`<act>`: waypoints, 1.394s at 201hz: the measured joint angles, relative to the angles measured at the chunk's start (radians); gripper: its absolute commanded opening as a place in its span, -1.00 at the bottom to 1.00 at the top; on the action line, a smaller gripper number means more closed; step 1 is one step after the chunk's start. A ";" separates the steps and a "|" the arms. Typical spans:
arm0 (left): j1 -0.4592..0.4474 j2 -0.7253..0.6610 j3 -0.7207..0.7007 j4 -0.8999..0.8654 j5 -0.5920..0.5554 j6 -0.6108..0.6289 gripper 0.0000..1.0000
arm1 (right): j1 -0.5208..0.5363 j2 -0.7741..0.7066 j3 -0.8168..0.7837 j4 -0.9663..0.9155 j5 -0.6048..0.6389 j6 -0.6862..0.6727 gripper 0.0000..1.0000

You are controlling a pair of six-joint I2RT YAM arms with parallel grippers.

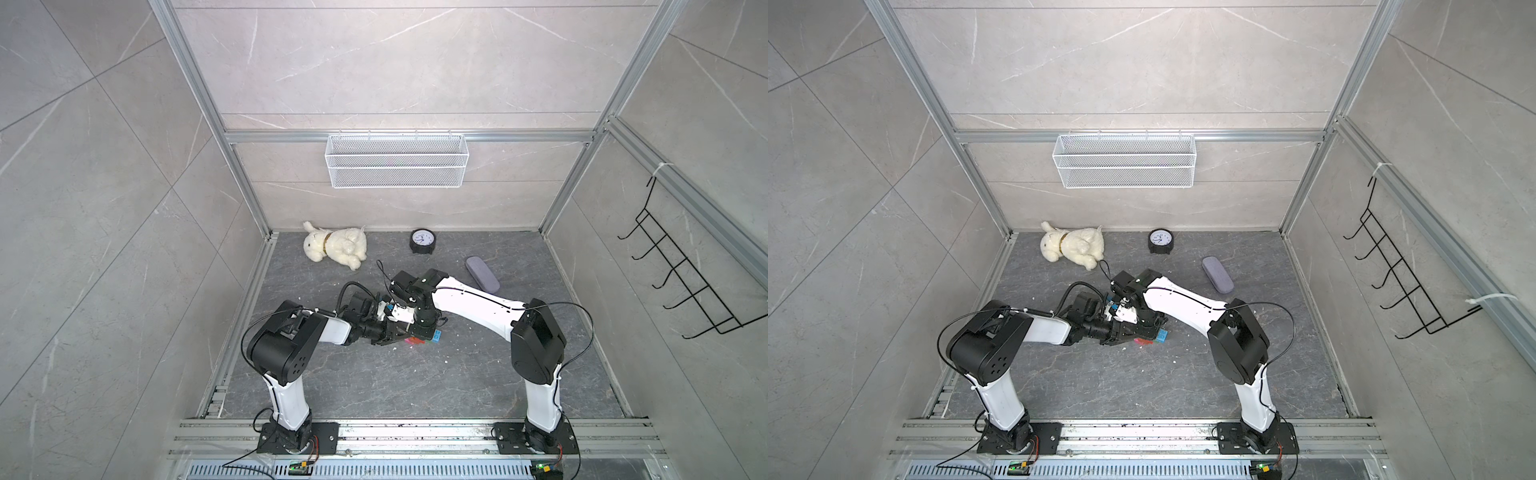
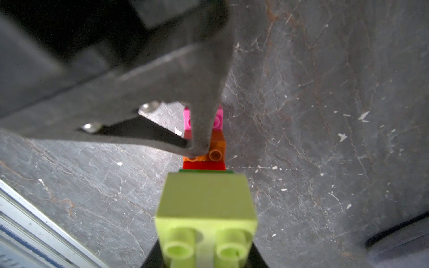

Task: Assemble the letter y with lego
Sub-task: Assemble the lego brick with the lego brick.

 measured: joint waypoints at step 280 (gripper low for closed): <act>0.003 0.002 0.001 0.000 0.005 0.007 -0.18 | 0.007 -0.007 -0.007 0.002 0.014 0.015 -0.37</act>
